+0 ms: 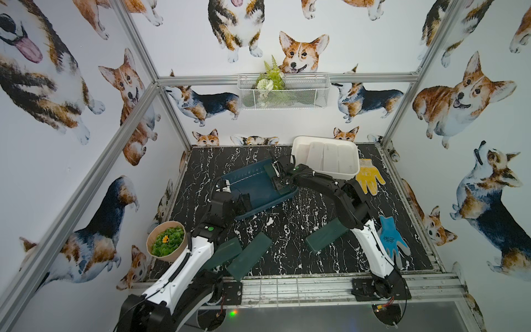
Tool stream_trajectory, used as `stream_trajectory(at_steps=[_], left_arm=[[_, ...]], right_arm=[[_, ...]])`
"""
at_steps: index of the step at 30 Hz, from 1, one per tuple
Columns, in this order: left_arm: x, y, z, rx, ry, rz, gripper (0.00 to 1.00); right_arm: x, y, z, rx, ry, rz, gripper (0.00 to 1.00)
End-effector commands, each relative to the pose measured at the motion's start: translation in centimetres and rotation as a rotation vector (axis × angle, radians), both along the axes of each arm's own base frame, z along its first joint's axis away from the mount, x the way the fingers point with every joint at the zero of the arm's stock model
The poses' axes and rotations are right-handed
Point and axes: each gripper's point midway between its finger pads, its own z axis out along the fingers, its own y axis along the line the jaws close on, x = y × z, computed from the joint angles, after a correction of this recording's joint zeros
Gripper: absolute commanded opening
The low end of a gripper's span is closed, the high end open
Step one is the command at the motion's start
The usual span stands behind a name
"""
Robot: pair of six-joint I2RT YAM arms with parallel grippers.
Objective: Place the pencil cases by color into the storage box
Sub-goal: Place the pencil case at the storage box, then pick up the pencil case from the center of the board.
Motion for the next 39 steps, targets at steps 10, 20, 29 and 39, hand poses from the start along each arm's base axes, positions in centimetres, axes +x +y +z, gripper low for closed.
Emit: stream_trajectory(at_steps=[10,20,29,39], left_arm=[[0.4,0.0,0.4,0.033,-0.002,0.003,1.00],[0.8,0.9,3.5,0.131,-0.027,0.004,1.00],[2.7,-5.7,5.4,0.224,-0.063,-0.229,1.00],[-2.1,-24.9,2.1,0.504,-0.075,-0.734,1.00]], right_arm=[[1.0,0.1,0.0,-0.024,0.006,-0.010,0.80],[0.9,0.0,13.1,0.358,-0.108,0.010,0.95],[0.9,-13.6,23.0,0.635,-0.241,-0.232,1.00],[-3.8,-28.8,24.1,0.558,-0.370,-0.500,1.00]])
